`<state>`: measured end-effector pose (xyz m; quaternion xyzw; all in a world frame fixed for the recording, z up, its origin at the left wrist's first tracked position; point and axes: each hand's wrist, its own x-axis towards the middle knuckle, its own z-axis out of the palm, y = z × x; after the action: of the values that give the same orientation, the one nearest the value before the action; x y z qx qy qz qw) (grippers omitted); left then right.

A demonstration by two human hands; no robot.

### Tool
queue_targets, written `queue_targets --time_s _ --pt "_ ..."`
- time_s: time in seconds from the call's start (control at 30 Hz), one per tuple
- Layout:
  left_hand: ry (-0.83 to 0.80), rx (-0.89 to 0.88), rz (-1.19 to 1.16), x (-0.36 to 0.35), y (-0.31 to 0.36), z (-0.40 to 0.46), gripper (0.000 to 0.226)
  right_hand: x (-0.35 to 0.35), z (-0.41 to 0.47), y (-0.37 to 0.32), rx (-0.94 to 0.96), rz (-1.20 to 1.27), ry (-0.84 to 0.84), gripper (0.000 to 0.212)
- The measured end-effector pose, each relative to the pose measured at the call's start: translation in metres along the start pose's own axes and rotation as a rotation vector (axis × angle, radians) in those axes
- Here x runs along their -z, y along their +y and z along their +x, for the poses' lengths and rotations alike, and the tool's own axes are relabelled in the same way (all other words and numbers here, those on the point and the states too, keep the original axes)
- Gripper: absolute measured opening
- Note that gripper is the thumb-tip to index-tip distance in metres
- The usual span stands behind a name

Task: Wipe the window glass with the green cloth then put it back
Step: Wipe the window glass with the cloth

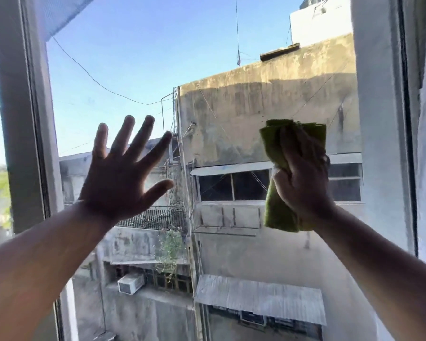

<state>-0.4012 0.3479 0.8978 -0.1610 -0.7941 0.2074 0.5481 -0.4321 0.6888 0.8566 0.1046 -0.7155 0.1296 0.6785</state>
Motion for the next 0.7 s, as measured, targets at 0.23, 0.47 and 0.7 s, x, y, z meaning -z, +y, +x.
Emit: queue_targets --time_s 0.23,0.47,0.7 --pt "0.027 0.009 -0.006 -0.002 -0.003 -0.003 0.081 -0.022 -0.038 -0.063 0.542 0.09 -0.1 0.049" --pt "0.024 0.002 0.017 -0.004 -0.004 -0.003 0.082 -0.022 -0.01 -0.052 -0.062 0.101 0.102 0.042" --pt "0.031 0.007 0.006 -0.002 -0.003 -0.004 0.083 -0.019 -0.023 -0.054 0.522 0.169 -0.072 0.034"
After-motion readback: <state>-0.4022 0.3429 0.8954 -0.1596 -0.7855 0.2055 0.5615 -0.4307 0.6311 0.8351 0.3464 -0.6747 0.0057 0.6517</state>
